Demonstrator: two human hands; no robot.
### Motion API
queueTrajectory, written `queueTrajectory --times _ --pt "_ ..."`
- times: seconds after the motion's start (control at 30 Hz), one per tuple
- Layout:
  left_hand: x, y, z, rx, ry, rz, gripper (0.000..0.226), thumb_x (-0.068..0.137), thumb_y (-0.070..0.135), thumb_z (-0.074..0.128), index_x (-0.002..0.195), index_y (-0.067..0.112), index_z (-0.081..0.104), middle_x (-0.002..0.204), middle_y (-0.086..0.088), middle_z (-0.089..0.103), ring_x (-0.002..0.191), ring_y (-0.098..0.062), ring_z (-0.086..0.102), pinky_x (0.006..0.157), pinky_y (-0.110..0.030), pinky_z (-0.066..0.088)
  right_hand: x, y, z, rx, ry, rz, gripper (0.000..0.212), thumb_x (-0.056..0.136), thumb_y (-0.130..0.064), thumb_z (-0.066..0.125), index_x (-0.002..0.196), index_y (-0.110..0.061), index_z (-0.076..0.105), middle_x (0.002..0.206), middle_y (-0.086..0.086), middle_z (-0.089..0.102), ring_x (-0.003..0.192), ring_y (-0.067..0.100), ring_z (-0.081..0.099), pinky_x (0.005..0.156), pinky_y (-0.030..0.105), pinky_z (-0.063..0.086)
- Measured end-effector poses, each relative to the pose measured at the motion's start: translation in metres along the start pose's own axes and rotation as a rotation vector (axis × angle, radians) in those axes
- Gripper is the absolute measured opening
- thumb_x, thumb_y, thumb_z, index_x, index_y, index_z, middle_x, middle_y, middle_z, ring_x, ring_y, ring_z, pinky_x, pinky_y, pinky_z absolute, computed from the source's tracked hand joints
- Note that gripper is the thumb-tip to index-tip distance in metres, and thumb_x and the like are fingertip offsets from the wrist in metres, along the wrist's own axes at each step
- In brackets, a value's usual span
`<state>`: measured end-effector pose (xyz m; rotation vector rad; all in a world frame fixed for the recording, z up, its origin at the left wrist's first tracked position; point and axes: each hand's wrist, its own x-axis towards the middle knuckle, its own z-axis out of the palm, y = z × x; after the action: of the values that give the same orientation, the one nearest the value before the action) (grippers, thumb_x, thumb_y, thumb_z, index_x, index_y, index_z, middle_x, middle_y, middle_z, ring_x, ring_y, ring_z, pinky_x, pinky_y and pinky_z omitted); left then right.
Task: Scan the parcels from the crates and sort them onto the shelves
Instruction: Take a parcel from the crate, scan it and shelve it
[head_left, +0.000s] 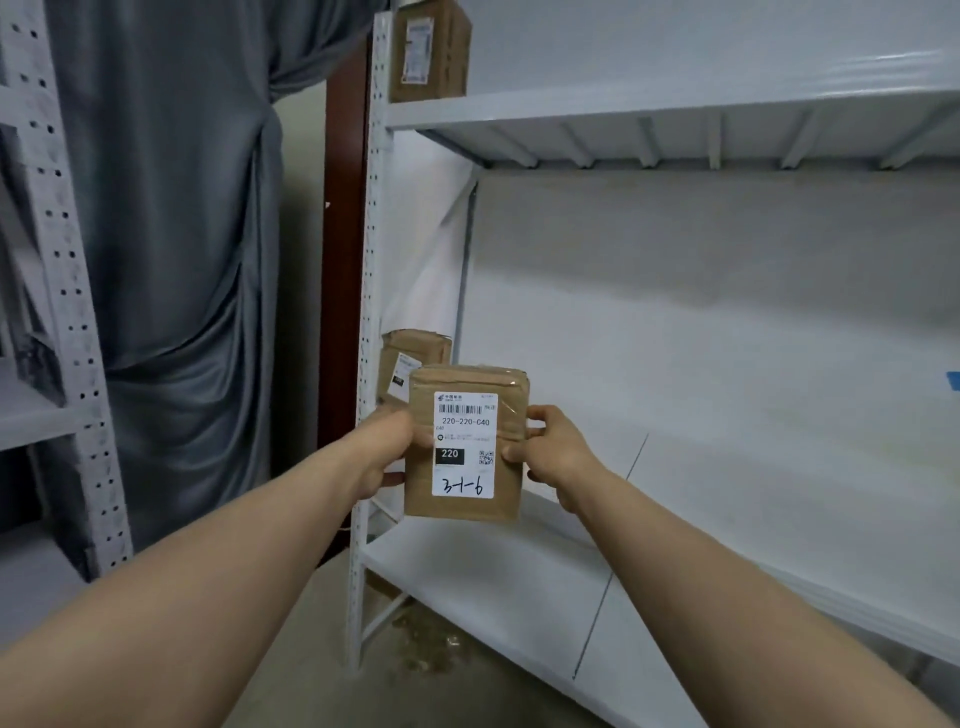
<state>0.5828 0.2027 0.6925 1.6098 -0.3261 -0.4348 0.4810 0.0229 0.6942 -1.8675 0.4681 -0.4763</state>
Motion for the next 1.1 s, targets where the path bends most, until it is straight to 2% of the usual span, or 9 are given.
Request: queueTrajectory --times 0.17,0.37,0.57,0.67,0.73,0.83,0.9,1.0,1.1 --pt "0.108 0.014 0.024 0.002 -0.020 0.005 0.037 0.088 -0.001 0.057 0.118 0.020 0.064 0.119 -0.004 0.067 0.118 -0.025 0.055 0.088 -0.043 0.049 0.103 0.001 -0.017 0.002 0.061 0.001 0.059 0.086 0.009 0.061 0.137 -0.015 0.044 0.117 0.005 0.066 0.088 0.010 0.062 0.061 0.023 0.044" --pt "0.231 0.021 0.053 -0.018 -0.052 0.028 0.038 0.086 -0.002 0.057 0.116 0.019 0.064 0.113 -0.004 0.073 0.110 -0.022 0.064 0.086 -0.042 0.048 0.232 0.019 -0.027 -0.036 0.140 -0.011 0.057 0.086 0.003 0.065 0.135 -0.018 0.046 0.115 0.006 0.065 0.095 0.017 0.063 0.071 0.028 0.048" --pt "0.329 0.000 0.053 0.013 -0.077 -0.066 0.033 0.087 -0.003 0.054 0.113 0.014 0.064 0.108 -0.005 0.073 0.100 -0.020 0.062 0.081 -0.037 0.047 0.324 0.064 0.003 -0.027 0.151 0.098 0.059 0.086 0.004 0.065 0.138 -0.016 0.045 0.119 0.008 0.066 0.096 0.018 0.063 0.064 0.027 0.046" --pt "0.389 0.003 0.044 0.035 -0.107 -0.069 0.033 0.088 -0.005 0.052 0.113 0.012 0.065 0.103 -0.005 0.073 0.096 -0.020 0.065 0.079 -0.038 0.053 0.373 0.077 0.023 -0.029 0.199 0.100 0.062 0.086 -0.003 0.069 0.141 -0.015 0.043 0.121 0.007 0.065 0.099 0.020 0.064 0.075 0.035 0.053" --pt "0.428 0.004 0.039 0.084 -0.119 -0.078 0.027 0.090 -0.004 0.051 0.110 0.009 0.064 0.088 -0.006 0.068 0.077 -0.019 0.060 0.065 -0.034 0.052 0.403 0.086 0.039 -0.040 0.239 0.115 0.070 0.084 -0.009 0.074 0.145 -0.013 0.039 0.127 0.008 0.064 0.110 0.025 0.063 0.093 0.044 0.055" --pt "0.480 0.008 0.030 0.205 -0.132 -0.096 0.022 0.091 -0.006 0.049 0.103 0.007 0.062 0.073 -0.007 0.057 0.057 -0.017 0.044 0.040 -0.022 0.037 0.446 0.097 0.058 -0.027 0.290 0.156 0.072 0.083 -0.011 0.076 0.146 -0.012 0.040 0.128 0.007 0.063 0.113 0.028 0.063 0.099 0.051 0.053" --pt "0.513 0.008 0.023 0.250 -0.166 -0.105 0.025 0.090 -0.007 0.049 0.108 0.001 0.064 0.085 -0.014 0.064 0.061 -0.019 0.049 0.042 -0.024 0.038 0.471 0.101 0.068 -0.038 0.320 0.176 0.069 0.083 -0.013 0.076 0.143 -0.012 0.042 0.126 0.007 0.064 0.112 0.027 0.064 0.098 0.051 0.054" --pt "0.546 0.011 0.016 0.392 -0.252 -0.077 0.027 0.089 -0.001 0.052 0.115 -0.001 0.060 0.087 -0.016 0.064 0.061 -0.021 0.055 0.051 -0.029 0.046 0.497 0.105 0.078 -0.078 0.363 0.191 0.065 0.084 -0.017 0.074 0.141 -0.013 0.043 0.123 0.005 0.065 0.110 0.026 0.065 0.097 0.049 0.054" --pt "0.567 0.021 0.011 0.730 -0.210 0.203 0.064 0.087 0.014 0.061 0.145 0.005 0.033 0.095 -0.011 0.065 0.073 -0.020 0.063 0.063 -0.035 0.056 0.513 0.115 0.091 -0.122 0.374 0.225 0.060 0.086 -0.014 0.068 0.141 -0.015 0.043 0.118 0.004 0.066 0.108 0.026 0.064 0.097 0.046 0.054"
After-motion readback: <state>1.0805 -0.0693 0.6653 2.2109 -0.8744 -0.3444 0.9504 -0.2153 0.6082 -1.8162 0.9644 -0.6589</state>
